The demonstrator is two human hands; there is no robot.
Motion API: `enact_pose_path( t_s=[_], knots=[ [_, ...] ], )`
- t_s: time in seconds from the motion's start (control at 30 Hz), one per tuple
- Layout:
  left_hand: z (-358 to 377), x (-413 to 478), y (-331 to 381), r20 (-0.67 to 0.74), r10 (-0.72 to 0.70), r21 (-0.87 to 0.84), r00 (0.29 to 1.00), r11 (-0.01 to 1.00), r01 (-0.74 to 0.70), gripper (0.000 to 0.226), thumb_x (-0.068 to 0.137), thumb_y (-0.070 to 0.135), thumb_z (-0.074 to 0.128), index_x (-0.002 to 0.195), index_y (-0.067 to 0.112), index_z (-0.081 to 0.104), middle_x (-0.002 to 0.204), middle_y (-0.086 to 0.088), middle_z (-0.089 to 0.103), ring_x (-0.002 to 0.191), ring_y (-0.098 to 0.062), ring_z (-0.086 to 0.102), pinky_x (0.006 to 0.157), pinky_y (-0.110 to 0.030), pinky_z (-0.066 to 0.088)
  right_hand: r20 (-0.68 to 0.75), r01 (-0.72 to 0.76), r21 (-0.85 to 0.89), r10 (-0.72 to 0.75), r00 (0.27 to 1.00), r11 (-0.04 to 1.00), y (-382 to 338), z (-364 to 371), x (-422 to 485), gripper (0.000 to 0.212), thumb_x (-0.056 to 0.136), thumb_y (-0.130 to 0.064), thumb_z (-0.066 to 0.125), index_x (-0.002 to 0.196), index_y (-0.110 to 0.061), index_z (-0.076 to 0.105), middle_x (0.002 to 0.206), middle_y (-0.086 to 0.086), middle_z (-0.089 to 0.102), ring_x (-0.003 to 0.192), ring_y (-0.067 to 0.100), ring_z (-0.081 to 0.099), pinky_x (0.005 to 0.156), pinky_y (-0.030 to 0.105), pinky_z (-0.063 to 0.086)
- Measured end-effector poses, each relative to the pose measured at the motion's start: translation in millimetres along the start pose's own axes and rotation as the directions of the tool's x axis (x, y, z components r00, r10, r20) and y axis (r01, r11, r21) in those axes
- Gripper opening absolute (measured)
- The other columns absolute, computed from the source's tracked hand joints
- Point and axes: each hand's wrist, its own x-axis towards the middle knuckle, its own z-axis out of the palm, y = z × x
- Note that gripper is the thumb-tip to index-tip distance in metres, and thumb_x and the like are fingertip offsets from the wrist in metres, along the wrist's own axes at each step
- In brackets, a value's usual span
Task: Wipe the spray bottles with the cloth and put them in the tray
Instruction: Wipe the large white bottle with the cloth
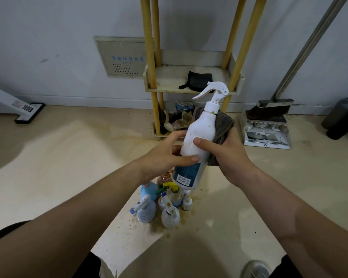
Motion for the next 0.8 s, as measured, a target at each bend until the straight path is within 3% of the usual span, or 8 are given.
enact_pose_path(
  t_s=[0.17,0.27,0.33,0.4,0.47,0.53,0.7,0.8],
  knots=[
    [8,3,-5,-0.081,0.089,-0.04,0.993,0.995,-0.092,0.069,0.084,0.028,0.076,0.143,0.032,0.041,0.122,-0.006,0.071,0.105,-0.018,0.071,0.076,-0.028,0.06,-0.085,-0.028,0.121,0.039,0.996,0.992,-1,7,2,0.023,0.1,-0.026,0.058,0.118,-0.04,0.056,0.105,-0.014,0.072,0.095,0.012,0.071,0.063,0.033,0.057],
    [13,4,-5,-0.129,0.124,-0.048,0.984,0.99,-0.131,0.06,0.091,0.023,0.071,0.143,0.029,0.041,0.122,-0.006,0.07,0.104,-0.016,0.071,0.072,-0.024,0.06,-0.095,0.084,-0.09,-0.092,0.991,0.992,5,16,-5,0.039,0.104,-0.042,0.044,0.142,-0.034,0.048,0.134,-0.007,0.061,0.122,0.012,0.059,0.096,0.04,0.054],
    [14,5,-5,-0.165,0.136,-0.054,0.977,0.988,-0.147,0.059,0.091,0.026,0.07,0.143,0.027,0.041,0.123,-0.005,0.069,0.106,-0.017,0.07,0.078,-0.029,0.061,0.002,0.238,-0.369,-0.256,0.967,0.899,12,18,-10,0.055,0.1,-0.045,0.041,0.154,-0.036,0.034,0.159,-0.006,0.035,0.145,0.007,0.035,0.115,0.028,0.037],
    [14,5,-4,-0.189,0.141,-0.051,0.972,0.987,-0.153,0.062,0.09,0.024,0.072,0.143,0.025,0.041,0.125,-0.005,0.067,0.109,-0.019,0.068,0.085,-0.034,0.061,0.087,0.334,-0.581,-0.351,0.932,0.742,15,16,-13,0.059,0.1,-0.039,0.039,0.157,-0.033,0.026,0.167,-0.01,0.014,0.15,0.0,0.015,0.114,0.01,0.023],
    [14,5,-6,-0.201,0.137,-0.072,0.97,0.985,-0.154,0.061,0.089,0.013,0.073,0.14,0.025,0.042,0.121,-0.008,0.067,0.107,-0.021,0.068,0.084,-0.036,0.061,0.186,0.418,-0.72,-0.426,0.885,0.553,16,13,-14,0.056,0.102,-0.04,0.038,0.156,-0.03,0.03,0.168,-0.007,0.01,0.154,0.01,0.01,0.121,0.026,0.024],
    [15,6,-6,-0.201,0.133,-0.104,0.97,0.982,-0.156,0.059,0.089,0.009,0.071,0.138,0.025,0.042,0.116,-0.005,0.066,0.104,-0.018,0.068,0.078,-0.032,0.061,0.232,0.449,-0.753,-0.445,0.865,0.48,17,11,-12,0.056,0.102,-0.043,0.036,0.156,-0.028,0.033,0.168,-0.005,0.009,0.155,0.017,0.007,0.123,0.043,0.024],
    [21,5,-6,-0.169,0.145,-0.016,0.975,0.989,-0.15,0.063,0.085,0.028,0.077,0.136,0.029,0.039,0.122,0.003,0.061,0.11,-0.012,0.064,0.089,-0.038,0.06,0.059,0.302,-0.584,-0.332,0.941,0.753,6,5,2,0.05,0.107,-0.033,0.04,0.155,-0.032,0.03,0.168,-0.014,0.008,0.151,0.003,0.015,0.11,0.009,0.02],
    [23,6,-8,-0.178,0.138,-0.007,0.974,0.99,-0.142,0.065,0.085,0.031,0.077,0.137,0.03,0.038,0.125,0.001,0.061,0.113,-0.015,0.064,0.093,-0.044,0.058,0.027,0.272,-0.45,-0.291,0.956,0.851,4,3,5,0.049,0.107,-0.028,0.043,0.155,-0.032,0.032,0.167,-0.011,0.016,0.151,0.001,0.018,0.116,0.018,0.023]
  ],
)
